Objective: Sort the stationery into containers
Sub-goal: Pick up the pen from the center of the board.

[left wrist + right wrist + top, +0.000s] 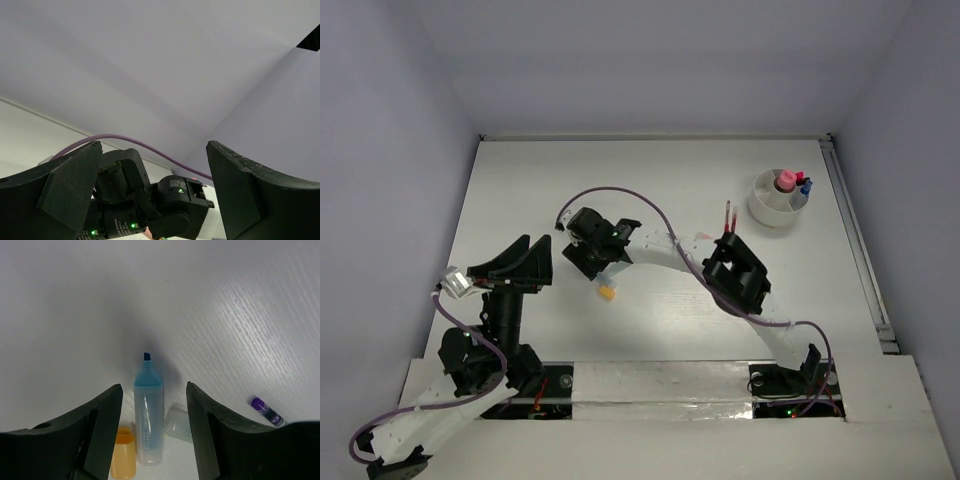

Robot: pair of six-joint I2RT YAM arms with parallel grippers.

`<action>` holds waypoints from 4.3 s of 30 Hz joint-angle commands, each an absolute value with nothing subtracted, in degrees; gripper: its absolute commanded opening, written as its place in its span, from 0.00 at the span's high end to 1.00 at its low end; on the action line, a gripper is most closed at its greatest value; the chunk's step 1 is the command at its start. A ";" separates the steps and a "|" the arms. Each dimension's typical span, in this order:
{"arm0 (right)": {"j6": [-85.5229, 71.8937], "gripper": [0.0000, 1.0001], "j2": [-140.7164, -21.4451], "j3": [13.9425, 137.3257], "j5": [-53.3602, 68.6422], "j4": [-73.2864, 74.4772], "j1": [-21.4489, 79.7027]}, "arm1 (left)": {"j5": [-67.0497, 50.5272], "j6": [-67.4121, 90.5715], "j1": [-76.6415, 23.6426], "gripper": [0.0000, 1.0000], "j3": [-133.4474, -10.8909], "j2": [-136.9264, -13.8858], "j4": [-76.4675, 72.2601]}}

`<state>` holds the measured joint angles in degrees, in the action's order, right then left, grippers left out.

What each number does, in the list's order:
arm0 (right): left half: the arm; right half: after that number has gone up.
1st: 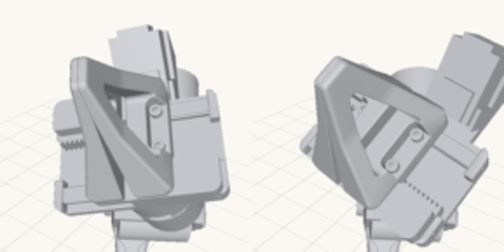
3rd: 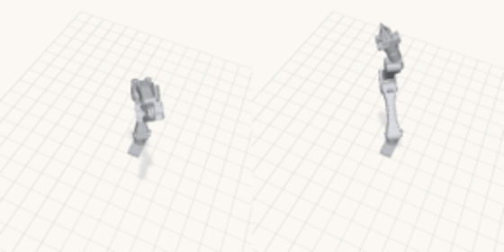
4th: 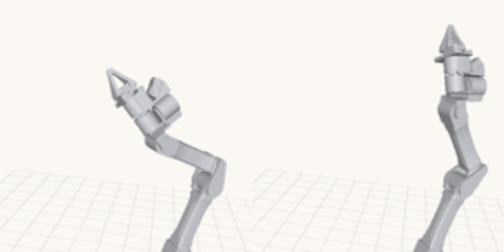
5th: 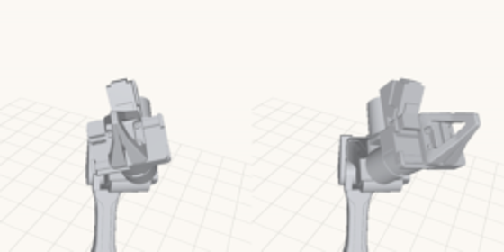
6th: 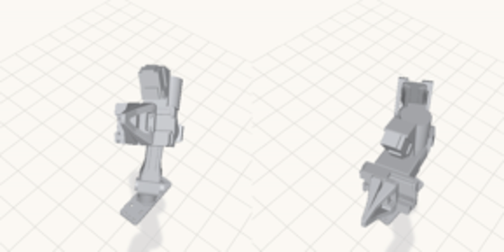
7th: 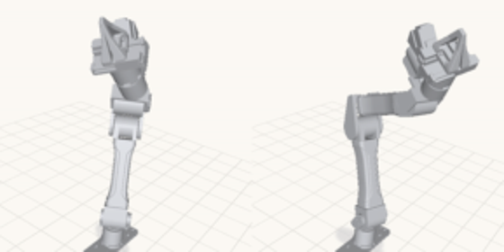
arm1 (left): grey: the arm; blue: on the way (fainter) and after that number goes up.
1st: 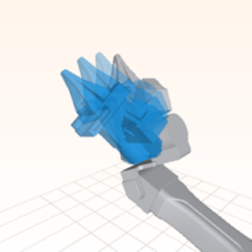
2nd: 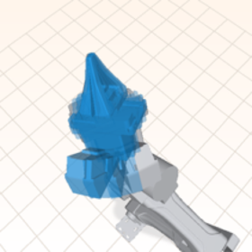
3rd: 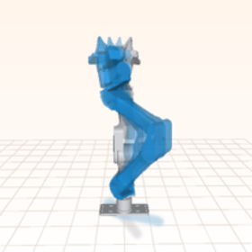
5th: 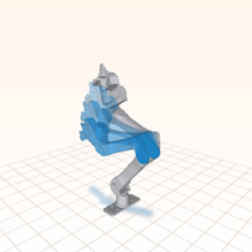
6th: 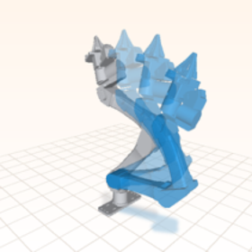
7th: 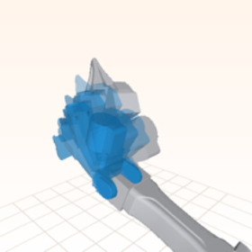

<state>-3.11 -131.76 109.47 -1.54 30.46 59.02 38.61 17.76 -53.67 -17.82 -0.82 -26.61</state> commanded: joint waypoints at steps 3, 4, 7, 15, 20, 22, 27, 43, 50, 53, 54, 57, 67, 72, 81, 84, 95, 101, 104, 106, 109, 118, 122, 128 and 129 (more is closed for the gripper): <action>-3.07 0.41 -132.01 111.45 -1.67 33.40 60.38 | 39.46 16.52 -54.14 0.17 -18.19 -0.44 -28.12; -3.16 0.42 -132.36 111.36 -1.58 33.49 60.38 | 39.46 16.52 -54.14 0.17 -18.19 -0.35 -28.12; -3.43 0.44 -132.97 111.01 -1.41 33.66 60.38 | 39.64 16.52 -54.14 0.17 -18.19 -0.53 -28.12; -3.60 0.53 -133.86 110.48 -1.67 31.91 60.38 | 39.81 16.52 -54.14 0.18 -18.19 -0.70 -27.95; -3.52 0.72 -134.47 110.92 -2.63 31.47 60.38 | 39.90 16.52 -54.14 0.18 -18.19 -0.53 -27.77; -3.69 0.85 -133.86 110.74 -3.42 30.77 60.38 | 39.99 16.52 -54.14 0.18 -18.28 -0.44 -27.69; -3.87 0.98 -131.75 110.57 -5.53 27.52 60.38 | 40.17 16.61 -54.14 0.18 -18.19 -0.70 -27.60; -9.66 1.00 -108.83 95.55 -14.49 9.06 56.70 | 41.04 15.91 -54.14 0.22 -18.11 -7.28 -29.09; -15.90 1.00 -95.91 80.88 -13.45 2.57 48.79 | 34.03 15.21 -54.14 0.23 -21.97 -22.83 -31.20; -17.22 1.00 -90.81 74.98 -14.67 -1.12 46.68 | 29.02 15.47 -54.14 0.25 -24.33 -31.71 -32.16; -17.49 1.00 -89.75 74.01 -15.03 -1.66 46.67 | 26.39 15.82 -54.14 0.26 -24.78 -33.56 -32.43; -18.98 1.00 -86.06 69.36 -16.17 -5.44 46.14 | 21.03 16.78 -54.14 0.34 -26.19 -40.33 -34.27; -21.71 1.00 -81.30 63.46 -11.87 -10.11 46.14 | 2.04 24.86 -48.00 0.30 -28.04 -50.97 -38.76; -21.71 1.00 -82.09 64.60 -9.24 -8.88 46.14 | -13.41 32.67 -37.20 0.30 -25.67 -52.64 -44.03; -25.13 1.00 -83.05 64.77 -1.15 -10.02 46.14 | -17.75 33.84 -35.95 0.30 -26.10 -55.72 -44.91; -26.01 1.00 -83.84 65.21 -0.44 -9.93 46.14 | -18.37 34.01 -35.95 0.31 -26.72 -57.13 -44.39; -27.86 1.00 -84.11 63.90 3.60 -11.94 46.14 | -14.77 33.13 -35.95 0.43 -27.16 -57.57 -42.45; -28.30 1.00 -83.76 63.19 4.66 -12.66 46.14 | -13.54 32.52 -35.95 0.49 -27.77 -59.06 -41.31; -28.30 1.00 -83.32 63.19 5.36 -12.75 46.67 | -13.36 32.26 -35.95 0.51 -27.95 -59.41 -41.13; -28.30 1.00 -83.32 63.19 5.45 -12.66 46.67 | -13.27 32.17 -35.95 0.54 -27.69 -59.24 -41.57; -28.39 1.00 -83.67 63.02 5.63 -12.30 47.20 | -12.05 32.26 -35.95 0.56 -27.16 -58.27 -42.01; -28.74 0.99 -85.08 63.37 3.96 -12.48 50.09 | -9.67 31.73 -35.95 0.74 -27.16 -57.74 -41.05; -27.87 0.99 -85.08 64.07 0.72 -11.69 50.63 | -9.76 31.29 -35.95 0.91 -27.68 -58.27 -39.91; -25.58 0.99 -83.94 64.42 -8.68 -8.71 52.38 | -7.91 29.97 -35.95 1.00 -28.48 -58.18 -37.62; -25.49 0.98 -83.67 64.08 -9.05 -8.70 52.38 | -7.91 29.88 -35.95 1.00 -28.48 -58.10 -37.53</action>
